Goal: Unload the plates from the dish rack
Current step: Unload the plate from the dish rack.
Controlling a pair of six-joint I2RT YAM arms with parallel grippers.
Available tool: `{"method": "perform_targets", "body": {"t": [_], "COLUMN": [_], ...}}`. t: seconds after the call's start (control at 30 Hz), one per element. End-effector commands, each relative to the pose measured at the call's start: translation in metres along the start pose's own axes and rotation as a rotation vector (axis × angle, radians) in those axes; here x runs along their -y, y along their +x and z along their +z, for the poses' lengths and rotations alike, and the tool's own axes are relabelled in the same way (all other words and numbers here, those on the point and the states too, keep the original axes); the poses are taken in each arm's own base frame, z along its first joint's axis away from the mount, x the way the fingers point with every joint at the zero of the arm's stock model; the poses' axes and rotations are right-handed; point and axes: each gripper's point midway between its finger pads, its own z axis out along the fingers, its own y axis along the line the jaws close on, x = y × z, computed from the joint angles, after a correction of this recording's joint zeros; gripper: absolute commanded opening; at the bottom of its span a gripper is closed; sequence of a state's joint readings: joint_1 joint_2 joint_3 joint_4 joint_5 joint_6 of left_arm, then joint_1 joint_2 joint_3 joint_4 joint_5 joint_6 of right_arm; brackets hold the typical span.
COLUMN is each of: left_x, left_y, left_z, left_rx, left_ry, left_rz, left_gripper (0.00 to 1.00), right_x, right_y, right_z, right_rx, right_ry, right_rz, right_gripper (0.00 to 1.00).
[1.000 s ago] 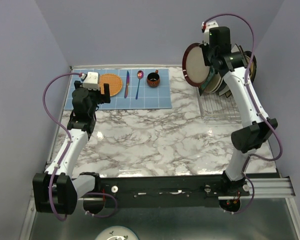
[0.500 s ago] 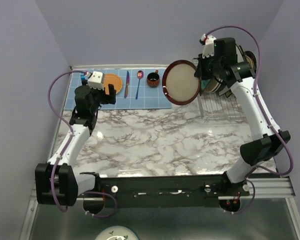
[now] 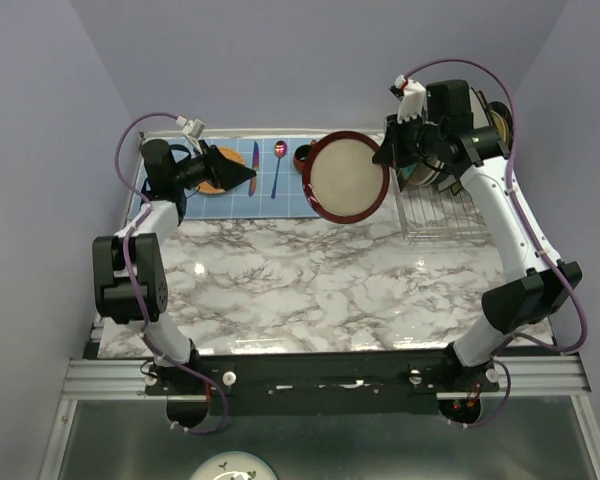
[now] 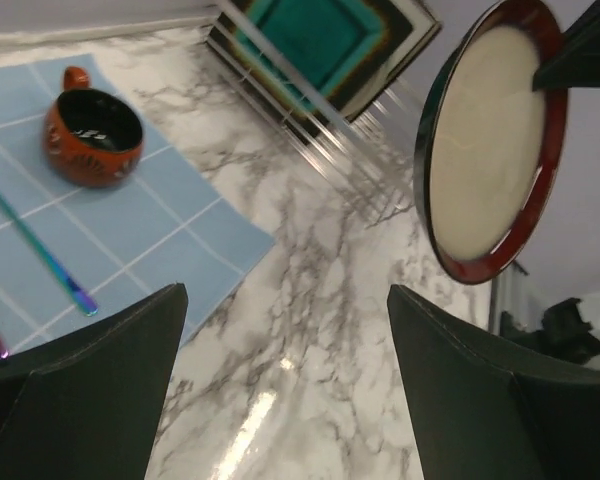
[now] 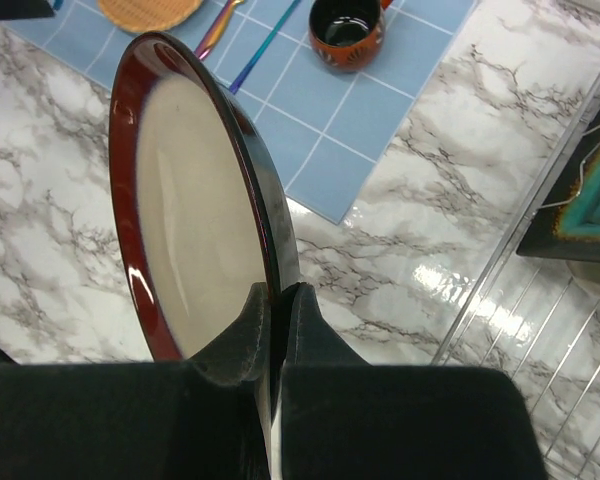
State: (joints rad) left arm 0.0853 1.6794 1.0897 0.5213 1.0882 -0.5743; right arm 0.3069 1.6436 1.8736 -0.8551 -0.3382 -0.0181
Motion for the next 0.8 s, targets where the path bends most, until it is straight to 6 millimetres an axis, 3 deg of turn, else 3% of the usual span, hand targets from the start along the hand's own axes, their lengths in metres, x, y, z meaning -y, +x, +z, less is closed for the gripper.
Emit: {"method": "perform_targets", "body": {"t": [0.0,0.03,0.13,0.27,0.37,0.4,0.53,0.77], "left_x": [0.047,0.05,0.05,0.063,0.07,0.082,0.099,0.103], "left_y": [-0.003,-0.007,-0.006,0.002,-0.002,0.002,-0.007,-0.005], "left_z": [-0.003,-0.002,0.008,0.021,0.022,0.029,0.025,0.023], "left_rx": [-0.055,-0.012,-0.037,-0.064,-0.05,-0.07,-0.067,-0.077], "left_ry": [0.286,0.359,0.407,0.443,0.453,0.48,0.49,0.417], "left_rz": [-0.235,-0.112,-0.237,-0.219,-0.209,-0.202,-0.168,-0.123], "left_gripper": [0.91,0.91,0.87,0.84,0.84,0.81,0.79,0.77], "right_x": [-0.032,-0.034,-0.037,-0.039,-0.04,-0.04,-0.037,-0.035], "right_y": [-0.052,-0.052,-0.054,-0.055,-0.055,-0.055,-0.055,-0.06], "right_z": [-0.024,-0.024,-0.019,-0.013,-0.007,-0.006,0.001,0.007], "right_rx": [0.181,0.18,0.178,0.166,0.157,0.154,0.145,0.142], "right_ry": [-0.123,-0.134,-0.156,-0.164,-0.174,-0.174,-0.168,-0.177], "right_rz": [-0.049,-0.05,-0.054,-0.056,-0.053,-0.053,-0.048,-0.076], "right_gripper": [0.01,0.01,0.01,0.01,0.01,0.01,0.01,0.01]}}
